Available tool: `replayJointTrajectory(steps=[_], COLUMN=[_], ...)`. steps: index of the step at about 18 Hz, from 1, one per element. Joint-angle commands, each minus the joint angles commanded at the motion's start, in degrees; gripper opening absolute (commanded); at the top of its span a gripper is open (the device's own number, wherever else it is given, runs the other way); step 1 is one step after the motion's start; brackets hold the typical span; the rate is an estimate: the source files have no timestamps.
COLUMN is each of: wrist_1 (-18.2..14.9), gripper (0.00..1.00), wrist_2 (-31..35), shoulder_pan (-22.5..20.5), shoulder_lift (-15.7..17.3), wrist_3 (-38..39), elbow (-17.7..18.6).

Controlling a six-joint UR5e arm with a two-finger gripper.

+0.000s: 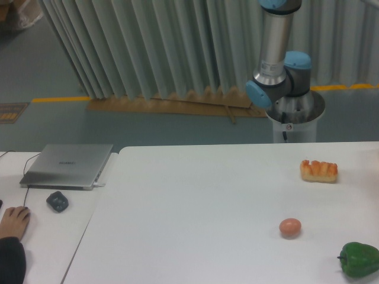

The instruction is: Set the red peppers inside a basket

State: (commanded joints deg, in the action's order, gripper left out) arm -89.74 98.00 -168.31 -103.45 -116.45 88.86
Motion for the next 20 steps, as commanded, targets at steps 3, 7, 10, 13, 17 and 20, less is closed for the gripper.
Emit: replayJointTrajectory(steps=[3, 7, 10, 13, 17, 20], wrist_1=[0.18, 0.53, 0.62, 0.53, 0.44, 0.27], gripper=[0.25, 1.0, 1.0, 1.0, 1.0, 1.0], wrist_2=[-0.09, -0.17, -0.17, -0.17, -0.26, -2.89], shoulder_pan=[-0.18, -0.18, -0.18, -0.7, -0.62, 0.0], shoulder_lift=[-0.27, -0.7, -0.62, -0.62, -0.27, -0.18], wrist_3=[-1.41, -1.59, -1.59, -4.12, -3.88, 0.23], elbow=[-0.09, -0.09, -0.09, -0.18, -0.18, -0.44])
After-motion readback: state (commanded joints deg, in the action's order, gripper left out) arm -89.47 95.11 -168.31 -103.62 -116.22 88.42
